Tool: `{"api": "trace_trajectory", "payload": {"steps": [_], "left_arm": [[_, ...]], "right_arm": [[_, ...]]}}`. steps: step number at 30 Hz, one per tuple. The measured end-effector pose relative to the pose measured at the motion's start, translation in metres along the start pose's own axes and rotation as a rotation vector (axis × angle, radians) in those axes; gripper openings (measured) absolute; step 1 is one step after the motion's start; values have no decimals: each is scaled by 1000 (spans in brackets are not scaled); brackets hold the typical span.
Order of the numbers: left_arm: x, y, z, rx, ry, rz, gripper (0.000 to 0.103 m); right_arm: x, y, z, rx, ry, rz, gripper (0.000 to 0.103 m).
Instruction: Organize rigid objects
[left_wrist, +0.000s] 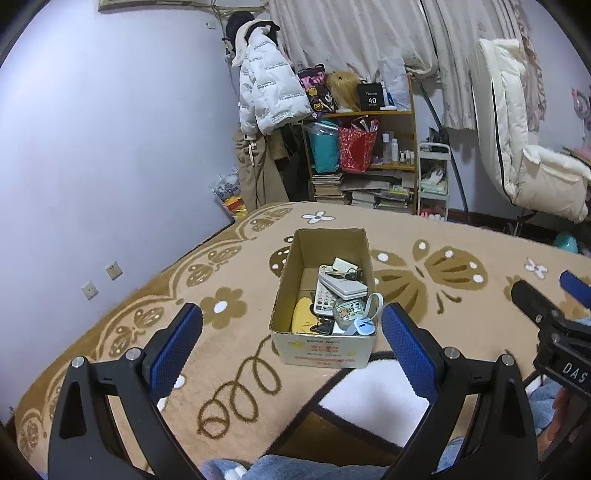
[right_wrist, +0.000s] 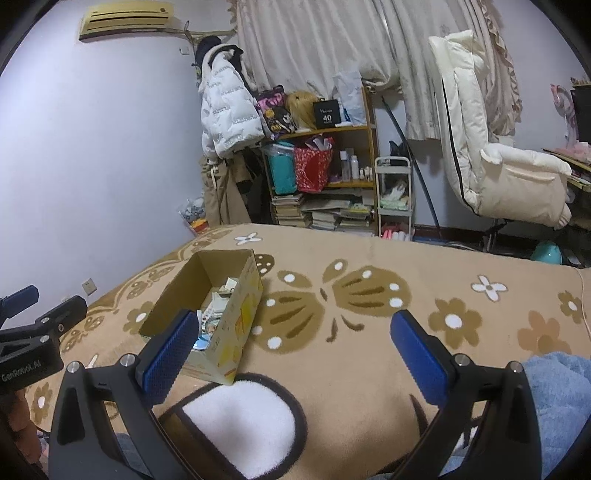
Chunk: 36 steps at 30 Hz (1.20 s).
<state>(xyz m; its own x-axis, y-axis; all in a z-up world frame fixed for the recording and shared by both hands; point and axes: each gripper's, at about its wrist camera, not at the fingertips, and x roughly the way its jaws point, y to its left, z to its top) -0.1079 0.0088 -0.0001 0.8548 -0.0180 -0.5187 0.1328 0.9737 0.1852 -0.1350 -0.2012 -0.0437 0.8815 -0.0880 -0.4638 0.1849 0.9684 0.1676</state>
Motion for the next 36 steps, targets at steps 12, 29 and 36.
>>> {"api": "trace_trajectory", "payload": {"steps": [12,29,36], "left_arm": [[-3,-7,0,24,-2,2,97],[2,-7,1,27,16,11,97],[4,-8,-1,36,26,10,97]], "right_arm": [[-1,-3,-1,-6,17,-18,103],[10,-2,-5,-10,53,-32,103],[10,-4,-5,-5,53,-35,103]]}}
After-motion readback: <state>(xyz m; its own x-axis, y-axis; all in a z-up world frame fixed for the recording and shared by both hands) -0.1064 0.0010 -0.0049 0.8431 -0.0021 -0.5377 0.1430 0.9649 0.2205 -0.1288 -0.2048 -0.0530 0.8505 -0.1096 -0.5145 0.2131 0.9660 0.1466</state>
